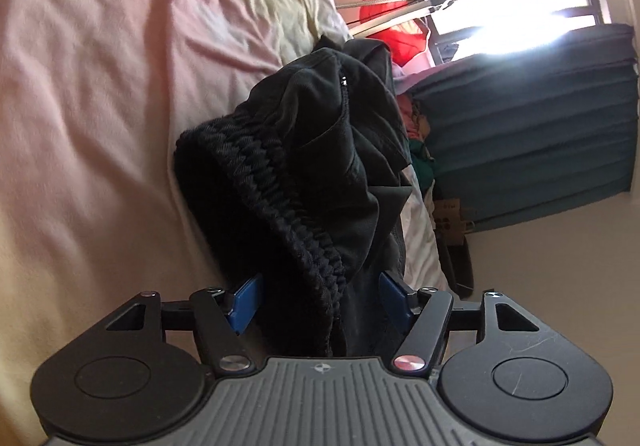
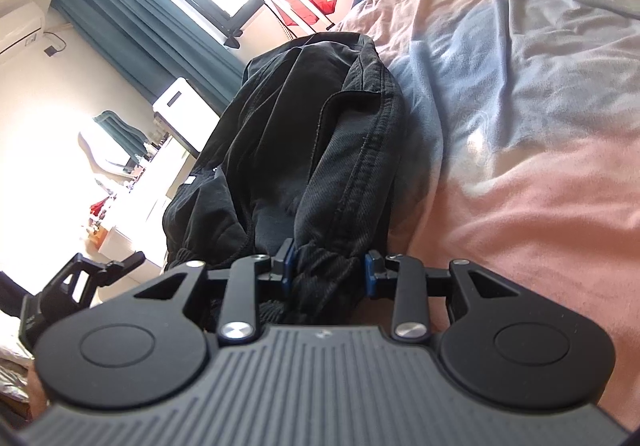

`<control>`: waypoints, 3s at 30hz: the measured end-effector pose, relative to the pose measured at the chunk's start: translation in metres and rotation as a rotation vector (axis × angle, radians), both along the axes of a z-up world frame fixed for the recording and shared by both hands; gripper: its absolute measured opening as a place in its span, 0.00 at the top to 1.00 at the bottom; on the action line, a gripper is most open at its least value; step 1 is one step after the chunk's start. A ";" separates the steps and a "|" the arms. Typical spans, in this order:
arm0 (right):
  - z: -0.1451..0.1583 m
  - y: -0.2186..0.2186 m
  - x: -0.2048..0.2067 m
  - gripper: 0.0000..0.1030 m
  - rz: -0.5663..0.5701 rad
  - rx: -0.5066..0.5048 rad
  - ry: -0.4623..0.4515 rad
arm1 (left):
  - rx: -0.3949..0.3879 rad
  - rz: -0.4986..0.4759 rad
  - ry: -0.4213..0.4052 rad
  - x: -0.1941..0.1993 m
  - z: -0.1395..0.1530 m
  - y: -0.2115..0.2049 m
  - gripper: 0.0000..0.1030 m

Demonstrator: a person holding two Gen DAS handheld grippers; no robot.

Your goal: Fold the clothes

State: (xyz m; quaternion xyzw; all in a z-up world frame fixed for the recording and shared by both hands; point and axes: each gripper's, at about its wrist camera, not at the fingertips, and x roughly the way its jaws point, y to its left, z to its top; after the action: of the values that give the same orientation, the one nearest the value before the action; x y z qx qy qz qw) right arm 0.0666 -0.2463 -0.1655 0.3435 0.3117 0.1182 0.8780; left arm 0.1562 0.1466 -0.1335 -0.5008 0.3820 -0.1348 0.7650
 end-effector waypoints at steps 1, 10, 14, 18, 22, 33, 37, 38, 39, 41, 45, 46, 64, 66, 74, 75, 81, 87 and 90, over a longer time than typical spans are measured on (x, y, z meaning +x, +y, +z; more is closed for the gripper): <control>0.000 0.000 0.000 0.65 -0.001 0.001 0.001 | -0.023 0.015 0.007 0.003 -0.006 -0.001 0.37; -0.002 0.000 -0.003 0.64 -0.009 0.006 0.003 | 0.022 0.206 -0.100 0.016 -0.019 0.005 0.86; -0.003 0.001 -0.003 0.62 -0.001 0.018 0.001 | 0.065 0.240 -0.150 0.009 -0.005 0.005 0.90; -0.002 0.002 -0.004 0.61 0.014 0.039 -0.013 | 0.170 0.244 -0.229 0.008 0.025 0.004 0.90; 0.000 0.005 -0.004 0.60 0.038 0.055 -0.032 | 0.317 0.228 -0.173 0.015 0.029 0.011 0.90; -0.008 -0.002 -0.001 0.55 0.027 0.122 0.024 | 0.433 0.010 -0.073 0.030 0.018 0.048 0.52; -0.012 -0.006 0.003 0.53 0.019 0.179 0.043 | 0.421 0.063 -0.064 0.003 0.024 0.067 0.31; -0.013 -0.006 0.003 0.48 0.011 0.183 0.049 | 0.424 0.086 -0.064 0.002 0.024 0.072 0.25; -0.014 -0.006 0.004 0.45 0.002 0.187 0.056 | 0.425 0.105 -0.074 0.003 0.025 0.077 0.25; -0.017 -0.007 0.005 0.43 0.003 0.215 0.066 | 0.414 0.129 -0.112 0.006 0.028 0.084 0.25; -0.025 -0.008 0.008 0.44 0.008 0.291 0.090 | 0.360 0.084 -0.192 0.023 0.023 0.076 0.24; -0.027 -0.008 0.009 0.44 0.011 0.306 0.093 | 0.350 0.064 -0.201 0.028 0.020 0.071 0.24; -0.021 0.013 0.005 0.74 0.069 0.168 0.040 | 0.579 -0.006 -0.176 0.048 0.012 0.027 0.33; -0.012 0.009 -0.001 0.74 0.054 0.163 0.012 | 0.582 -0.046 -0.175 0.048 0.010 0.025 0.33; -0.018 -0.001 0.003 0.75 -0.005 0.207 0.058 | 0.740 -0.163 -0.240 0.049 0.001 -0.008 0.27; -0.018 0.000 0.005 0.75 -0.003 0.202 0.059 | 0.748 -0.150 -0.243 0.050 0.000 -0.009 0.31; -0.018 0.005 0.008 0.75 0.041 0.177 0.050 | 0.779 -0.093 -0.377 0.045 0.014 -0.017 0.57; -0.015 0.012 0.002 0.75 0.068 0.221 0.081 | 0.669 0.009 -0.445 0.052 0.040 -0.012 0.77; -0.006 0.033 0.004 0.76 0.094 0.259 0.069 | 0.610 0.076 -0.440 0.064 0.064 0.009 0.81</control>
State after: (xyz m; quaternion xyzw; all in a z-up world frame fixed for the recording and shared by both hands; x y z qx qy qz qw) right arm 0.0707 -0.2136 -0.1717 0.4430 0.3394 0.1867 0.8085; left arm 0.2205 0.1551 -0.0696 -0.2229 0.2125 -0.0908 0.9471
